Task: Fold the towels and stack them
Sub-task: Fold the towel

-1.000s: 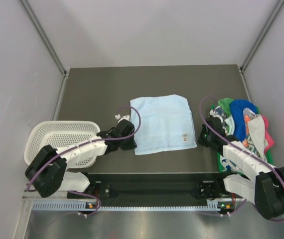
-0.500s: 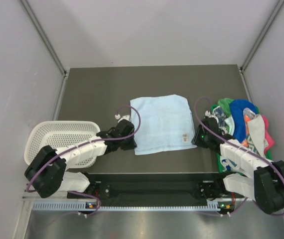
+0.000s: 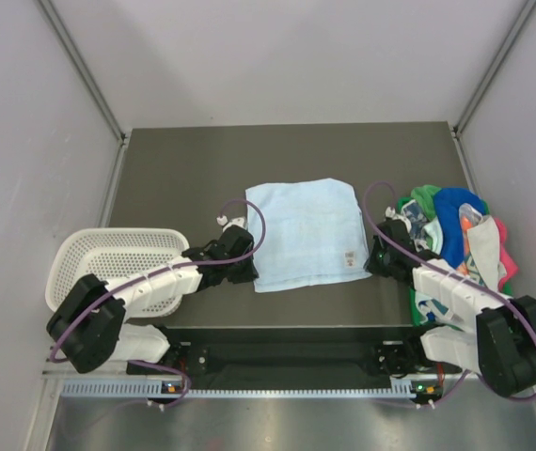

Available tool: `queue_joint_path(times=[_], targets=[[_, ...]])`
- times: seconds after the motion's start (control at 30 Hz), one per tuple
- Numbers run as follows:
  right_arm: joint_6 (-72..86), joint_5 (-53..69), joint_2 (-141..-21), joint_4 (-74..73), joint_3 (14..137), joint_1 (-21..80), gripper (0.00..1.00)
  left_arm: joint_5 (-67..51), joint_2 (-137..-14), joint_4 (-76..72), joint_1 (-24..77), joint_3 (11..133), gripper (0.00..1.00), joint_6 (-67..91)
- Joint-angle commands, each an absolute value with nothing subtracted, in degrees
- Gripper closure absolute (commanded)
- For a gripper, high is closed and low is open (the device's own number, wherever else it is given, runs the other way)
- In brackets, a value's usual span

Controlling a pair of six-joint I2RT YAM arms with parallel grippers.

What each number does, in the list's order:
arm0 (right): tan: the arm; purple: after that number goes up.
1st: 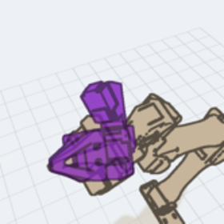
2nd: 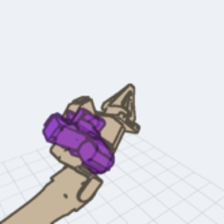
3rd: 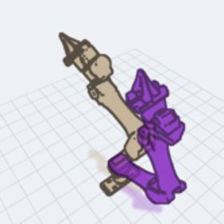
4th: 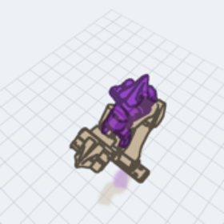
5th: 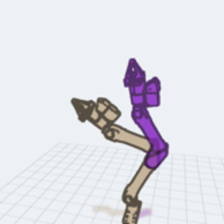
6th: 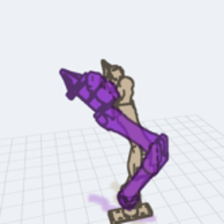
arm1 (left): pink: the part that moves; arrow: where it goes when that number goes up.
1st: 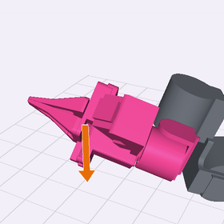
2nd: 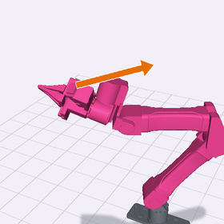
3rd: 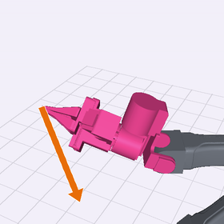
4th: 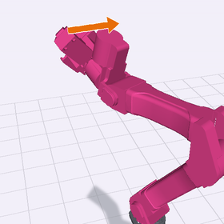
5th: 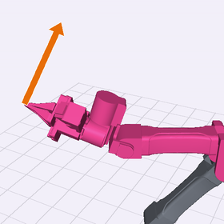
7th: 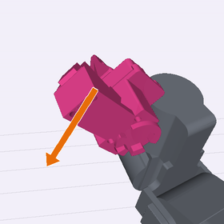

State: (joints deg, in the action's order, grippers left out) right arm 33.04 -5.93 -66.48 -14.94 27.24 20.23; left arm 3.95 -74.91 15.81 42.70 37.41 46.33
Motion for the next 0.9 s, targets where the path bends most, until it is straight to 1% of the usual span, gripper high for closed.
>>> queue_joint_path(times=[0.0,0.07,0.2,0.27,0.37,0.43,0.53,0.87], targets=[[32.5,-7.6,-64.5,-16.1,30.8,21.0,0.92,4.4,-74.4,15.6,42.9,39.5,1.0,45.4],[32.3,-7.7,-64.1,-16.4,31.2,20.9,0.97,4.4,-74.4,15.8,43.0,39.6,1.0,45.5],[32.1,-8.1,-63.2,-17.1,31.7,21.0,1.0,4.3,-74.4,16.0,43.0,39.6,1.0,45.3],[32.1,-8.0,-63.0,-17.1,31.6,21.1,1.0,4.3,-75.2,16.1,43.0,39.6,0.93,45.4],[32.2,-7.8,-63.2,-16.7,31.3,21.1,1.0,4.0,-76.3,14.8,43.3,39.0,0.77,45.7],[32.3,-7.7,-63.4,-16.4,31.1,21.1,1.0,4.2,-77.2,14.4,43.6,39.0,0.74,45.9],[32.4,-7.5,-63.6,-16.2,30.9,21.1,1.0,4.2,-78.7,13.9,43.7,39.2,0.71,46.1],[32.4,-7.5,-63.1,-16.2,30.6,21.1,1.0,4.7,-80.4,12.9,43.9,39.1,0.71,46.5]])
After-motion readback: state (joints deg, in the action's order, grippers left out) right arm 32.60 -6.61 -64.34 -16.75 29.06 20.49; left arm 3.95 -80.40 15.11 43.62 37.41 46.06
